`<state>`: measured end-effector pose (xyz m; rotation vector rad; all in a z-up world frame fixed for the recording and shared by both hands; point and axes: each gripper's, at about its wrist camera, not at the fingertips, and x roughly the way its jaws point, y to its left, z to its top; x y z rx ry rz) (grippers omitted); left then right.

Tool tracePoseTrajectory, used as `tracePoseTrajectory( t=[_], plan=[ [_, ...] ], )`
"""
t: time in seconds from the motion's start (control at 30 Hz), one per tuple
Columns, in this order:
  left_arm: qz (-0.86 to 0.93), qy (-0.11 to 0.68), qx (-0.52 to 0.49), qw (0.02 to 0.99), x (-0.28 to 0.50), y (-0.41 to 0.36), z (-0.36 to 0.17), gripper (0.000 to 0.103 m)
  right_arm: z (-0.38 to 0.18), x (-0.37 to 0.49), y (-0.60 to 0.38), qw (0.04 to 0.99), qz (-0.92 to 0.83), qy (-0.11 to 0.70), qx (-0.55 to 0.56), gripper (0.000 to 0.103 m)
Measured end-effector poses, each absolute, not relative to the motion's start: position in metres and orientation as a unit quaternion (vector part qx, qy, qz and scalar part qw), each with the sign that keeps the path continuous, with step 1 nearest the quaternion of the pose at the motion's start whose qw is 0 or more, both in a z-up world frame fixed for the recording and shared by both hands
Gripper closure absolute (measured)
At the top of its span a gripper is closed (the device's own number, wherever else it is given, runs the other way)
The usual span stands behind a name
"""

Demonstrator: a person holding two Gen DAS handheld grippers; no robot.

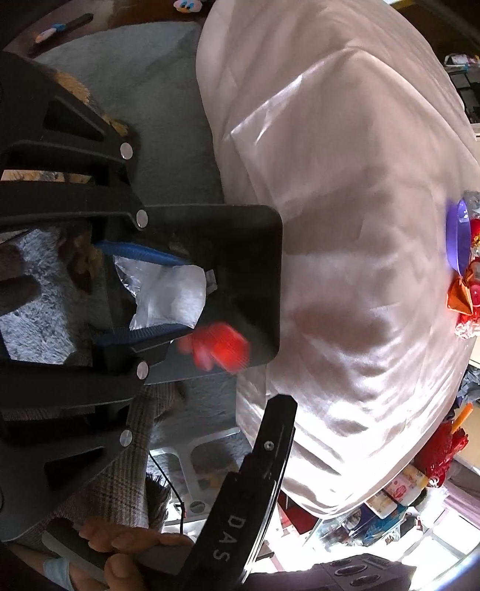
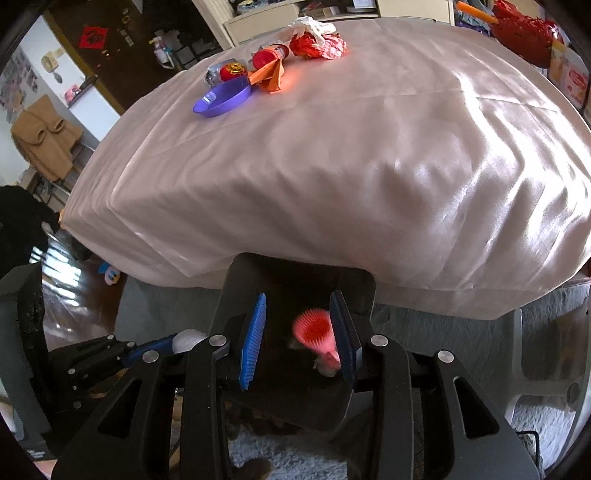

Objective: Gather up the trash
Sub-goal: 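Drop the plastic wrap and pink cup into the bin, opening both tools, then grasp the purple plate with the left tool while the right tool grasps orange paper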

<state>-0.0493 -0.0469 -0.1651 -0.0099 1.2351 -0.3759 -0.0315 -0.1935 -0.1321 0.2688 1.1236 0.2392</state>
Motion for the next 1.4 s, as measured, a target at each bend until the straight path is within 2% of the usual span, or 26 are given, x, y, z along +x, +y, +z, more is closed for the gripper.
tracePoseTrajectory(
  t=[0.07, 0.23, 0.7, 0.83, 1.07, 1.4],
  plan=[
    [-0.171, 0.575, -0.005, 0.800, -0.049, -0.046, -0.165, 0.064, -0.131, -0.031, -0.196, 0.832, 0.109, 0.529, 0.130, 0.065],
    [-0.166, 0.573, -0.004, 0.803, -0.048, -0.041, -0.163, 0.057, -0.129, -0.031, -0.202, 0.833, 0.104, 0.526, 0.139, 0.065],
    [-0.154, 0.553, 0.007, 0.818, -0.031, -0.038, -0.138, 0.056, -0.107, -0.019, -0.211, 0.847, 0.097, 0.504, 0.138, 0.065],
    [-0.138, 0.529, 0.018, 0.837, -0.010, -0.030, -0.112, 0.046, -0.084, 0.004, -0.211, 0.858, 0.102, 0.486, 0.129, 0.065],
    [-0.115, 0.513, 0.031, 0.850, 0.041, -0.016, -0.094, 0.046, -0.066, 0.060, -0.200, 0.861, 0.115, 0.477, 0.137, 0.065],
    [-0.105, 0.488, 0.017, 0.866, 0.122, -0.006, -0.079, 0.047, -0.075, 0.126, -0.196, 0.849, 0.121, 0.481, 0.181, 0.067]
  ],
)
